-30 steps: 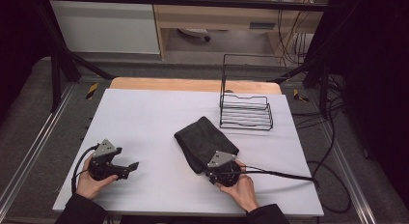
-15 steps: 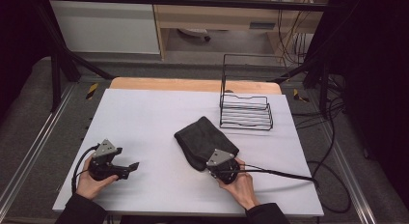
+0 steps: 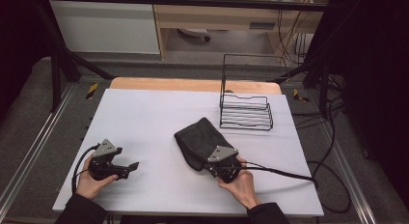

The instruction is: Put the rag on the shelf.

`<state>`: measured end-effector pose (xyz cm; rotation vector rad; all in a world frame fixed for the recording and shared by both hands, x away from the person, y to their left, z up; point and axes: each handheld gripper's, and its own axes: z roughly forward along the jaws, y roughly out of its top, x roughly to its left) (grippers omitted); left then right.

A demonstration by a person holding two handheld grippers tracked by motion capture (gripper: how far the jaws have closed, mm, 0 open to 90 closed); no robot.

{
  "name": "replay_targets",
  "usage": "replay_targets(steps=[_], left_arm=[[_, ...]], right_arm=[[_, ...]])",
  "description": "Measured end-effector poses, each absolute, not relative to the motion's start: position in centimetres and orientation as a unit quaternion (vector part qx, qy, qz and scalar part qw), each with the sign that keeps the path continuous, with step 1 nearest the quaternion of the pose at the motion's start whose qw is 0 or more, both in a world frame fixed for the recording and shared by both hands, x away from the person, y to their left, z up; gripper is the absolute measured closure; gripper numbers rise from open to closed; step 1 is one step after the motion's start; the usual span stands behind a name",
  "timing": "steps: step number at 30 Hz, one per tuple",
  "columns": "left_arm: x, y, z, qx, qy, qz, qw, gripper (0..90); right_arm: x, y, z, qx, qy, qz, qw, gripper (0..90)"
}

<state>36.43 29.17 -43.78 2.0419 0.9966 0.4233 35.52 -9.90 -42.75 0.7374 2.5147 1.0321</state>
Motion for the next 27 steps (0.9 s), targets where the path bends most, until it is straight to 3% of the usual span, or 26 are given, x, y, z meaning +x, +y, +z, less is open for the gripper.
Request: replay_targets(steps=[13,17,18,19,21,25,27], left_arm=[[36.4,29.2,-43.8,0.81,0.393,0.168,0.402,8.8],[36.4,29.2,-43.7,0.81,0.392,0.168,0.402,8.7],[36.4,29.2,-43.7,0.81,0.392,0.169,0.402,8.7],[36.4,29.2,-43.7,0.81,0.392,0.168,0.403,8.7],[36.4,29.2,-43.7,0.81,0.392,0.168,0.402,8.7],[36.4,29.1,-43.7,0.81,0.392,0.167,0.403,8.8],[36.4,29.1,-43.8,0.811,0.392,0.166,0.401,8.8]], right_arm=[[35.8,-8.2,-43.6,0.25,0.9,0.322,0.153,79.5],[36.0,-9.2,-42.9,0.248,0.886,0.369,0.13,63.7],[36.0,-9.2,-42.9,0.248,0.886,0.369,0.13,63.7],[36.2,-10.1,-41.8,0.262,0.865,0.411,0.118,51.6],[36.4,-10.8,-41.3,0.273,0.854,0.427,0.116,48.3],[37.9,-14.7,-41.0,0.33,0.835,0.403,0.178,46.9],[38.2,-15.4,-41.5,0.345,0.831,0.396,0.182,47.0]])
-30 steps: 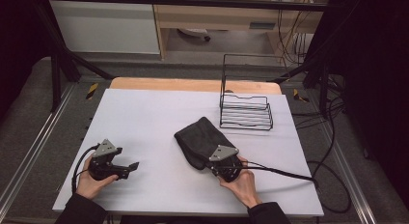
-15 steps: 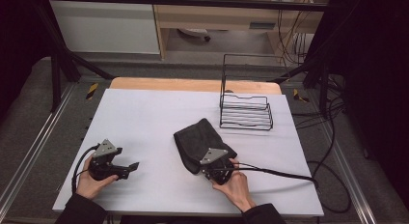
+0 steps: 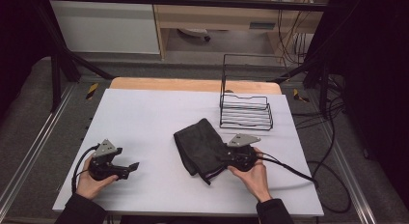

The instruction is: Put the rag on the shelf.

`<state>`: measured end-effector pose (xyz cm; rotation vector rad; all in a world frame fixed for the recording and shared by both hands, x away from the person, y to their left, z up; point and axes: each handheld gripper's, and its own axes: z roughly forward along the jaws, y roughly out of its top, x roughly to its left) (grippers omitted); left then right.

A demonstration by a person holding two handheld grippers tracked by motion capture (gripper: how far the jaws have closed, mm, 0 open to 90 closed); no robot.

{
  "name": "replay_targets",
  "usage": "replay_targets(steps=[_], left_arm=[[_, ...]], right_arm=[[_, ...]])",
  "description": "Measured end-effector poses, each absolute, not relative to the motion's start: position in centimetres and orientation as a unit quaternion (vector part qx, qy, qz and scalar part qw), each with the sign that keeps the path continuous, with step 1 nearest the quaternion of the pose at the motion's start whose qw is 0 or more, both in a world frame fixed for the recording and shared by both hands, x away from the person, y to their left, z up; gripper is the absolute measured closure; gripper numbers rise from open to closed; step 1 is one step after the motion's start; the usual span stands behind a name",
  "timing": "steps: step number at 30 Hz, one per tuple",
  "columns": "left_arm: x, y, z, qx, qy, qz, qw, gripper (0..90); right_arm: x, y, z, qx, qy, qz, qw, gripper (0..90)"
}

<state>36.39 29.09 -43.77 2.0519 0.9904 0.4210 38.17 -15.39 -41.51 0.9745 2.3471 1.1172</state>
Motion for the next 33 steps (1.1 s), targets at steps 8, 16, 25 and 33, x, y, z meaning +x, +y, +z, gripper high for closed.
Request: replay_targets(steps=[8,16,25,33], left_arm=[[36.4,29.0,-43.8,0.812,0.39,0.165,0.401,8.9],[36.3,28.9,-43.8,0.812,0.39,0.162,0.402,9.0],[36.3,28.8,-43.7,0.814,0.388,0.162,0.402,9.0],[36.2,28.9,-43.6,0.812,0.389,0.16,0.405,9.0]], right_arm=[[40.4,-17.6,-44.8,0.394,0.828,0.374,0.139,49.3],[39.8,-17.2,-44.5,0.393,0.836,0.373,0.089,52.8],[38.8,-15.9,-43.6,0.384,0.844,0.365,0.087,81.9],[36.2,-14.5,-41.7,0.398,0.828,0.392,0.055,82.0]])
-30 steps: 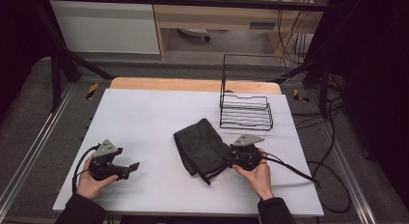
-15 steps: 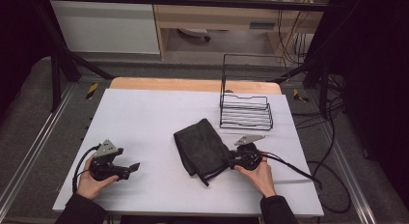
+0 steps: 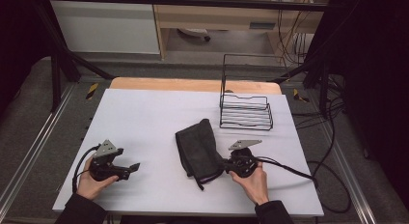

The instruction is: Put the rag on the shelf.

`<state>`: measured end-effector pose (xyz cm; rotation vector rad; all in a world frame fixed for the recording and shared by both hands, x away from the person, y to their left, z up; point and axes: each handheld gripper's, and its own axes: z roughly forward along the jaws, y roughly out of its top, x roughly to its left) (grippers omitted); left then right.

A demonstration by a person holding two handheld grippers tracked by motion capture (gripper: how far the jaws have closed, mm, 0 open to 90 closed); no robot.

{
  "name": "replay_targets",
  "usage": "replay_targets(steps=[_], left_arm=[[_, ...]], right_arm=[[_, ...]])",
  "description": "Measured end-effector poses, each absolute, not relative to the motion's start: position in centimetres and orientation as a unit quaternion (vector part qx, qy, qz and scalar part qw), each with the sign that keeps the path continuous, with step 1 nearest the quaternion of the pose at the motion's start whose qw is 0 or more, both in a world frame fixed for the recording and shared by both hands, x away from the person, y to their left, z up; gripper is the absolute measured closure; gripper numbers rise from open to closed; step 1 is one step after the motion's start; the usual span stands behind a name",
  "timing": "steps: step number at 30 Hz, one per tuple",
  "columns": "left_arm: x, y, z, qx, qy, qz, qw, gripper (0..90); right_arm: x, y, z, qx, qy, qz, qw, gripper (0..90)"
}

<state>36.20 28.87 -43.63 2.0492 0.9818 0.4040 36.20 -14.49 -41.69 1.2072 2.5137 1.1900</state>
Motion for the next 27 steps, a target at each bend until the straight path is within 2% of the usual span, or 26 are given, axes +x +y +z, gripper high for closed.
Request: replay_targets(steps=[4,8,10,18,20,27], left_arm=[[36.0,28.4,-43.5,0.81,0.393,0.158,0.405,10.0],[35.6,26.7,-42.9,0.809,0.394,0.153,0.408,11.6],[35.4,25.6,-42.7,0.808,0.397,0.147,0.411,12.8],[35.2,19.1,-42.2,0.816,0.395,0.117,0.405,17.6],[35.5,16.4,-42.6,0.82,0.397,0.09,0.402,19.4],[35.5,11.7,-43.5,0.831,0.393,0.052,0.391,23.8]], right_arm=[[36.6,-15.1,-42.1,0.42,0.827,0.365,0.078,81.5],[37.0,-15.8,-43.0,0.443,0.822,0.352,0.064,80.3],[37.2,-16.1,-43.4,0.444,0.822,0.351,0.057,76.8],[37.2,-17.4,-42.3,0.392,0.821,0.397,0.118,44.4],[37.7,-17.6,-42.6,0.399,0.82,0.394,0.118,42.9],[38.4,-17.6,-44.2,0.403,0.827,0.379,0.097,42.8]])
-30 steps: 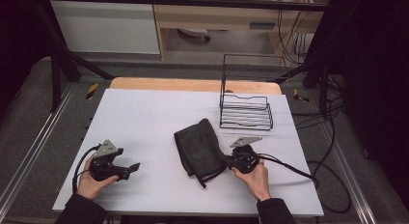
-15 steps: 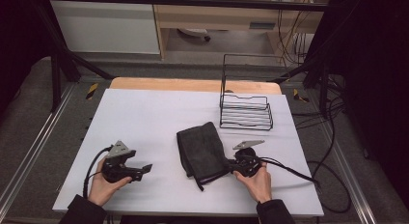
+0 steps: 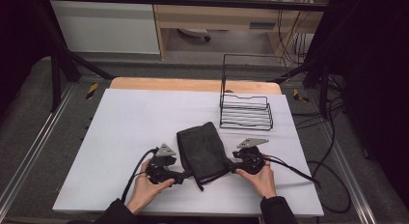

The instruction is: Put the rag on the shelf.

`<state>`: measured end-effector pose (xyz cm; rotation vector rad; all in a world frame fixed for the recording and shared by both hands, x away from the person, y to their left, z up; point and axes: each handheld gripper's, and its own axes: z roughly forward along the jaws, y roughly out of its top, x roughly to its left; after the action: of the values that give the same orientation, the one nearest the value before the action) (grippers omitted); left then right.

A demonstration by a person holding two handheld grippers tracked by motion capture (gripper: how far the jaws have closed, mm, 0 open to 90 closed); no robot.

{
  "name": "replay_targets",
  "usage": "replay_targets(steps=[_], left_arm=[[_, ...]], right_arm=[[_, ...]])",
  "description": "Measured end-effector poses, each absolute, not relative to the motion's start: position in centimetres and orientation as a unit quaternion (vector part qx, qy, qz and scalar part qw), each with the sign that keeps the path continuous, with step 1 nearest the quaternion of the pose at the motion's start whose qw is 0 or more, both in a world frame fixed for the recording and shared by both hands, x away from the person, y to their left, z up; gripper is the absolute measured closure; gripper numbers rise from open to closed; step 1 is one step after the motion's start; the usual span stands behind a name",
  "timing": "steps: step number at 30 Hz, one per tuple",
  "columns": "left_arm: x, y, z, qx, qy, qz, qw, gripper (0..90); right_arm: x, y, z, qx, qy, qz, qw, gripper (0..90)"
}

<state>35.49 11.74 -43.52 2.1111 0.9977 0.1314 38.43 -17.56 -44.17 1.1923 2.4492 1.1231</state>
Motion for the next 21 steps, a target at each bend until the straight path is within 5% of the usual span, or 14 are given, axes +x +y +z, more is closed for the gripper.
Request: replay_targets(steps=[7,21], left_arm=[[35.2,9.3,-44.6,0.835,0.395,0.068,0.375,26.6],[34.9,8.0,-44.9,0.836,0.391,0.116,0.367,46.4]], right_arm=[[38.5,-17.7,-45.0,0.407,0.825,0.385,0.081,45.9],[38.5,-17.4,-45.2,0.407,0.822,0.394,0.052,68.0]])
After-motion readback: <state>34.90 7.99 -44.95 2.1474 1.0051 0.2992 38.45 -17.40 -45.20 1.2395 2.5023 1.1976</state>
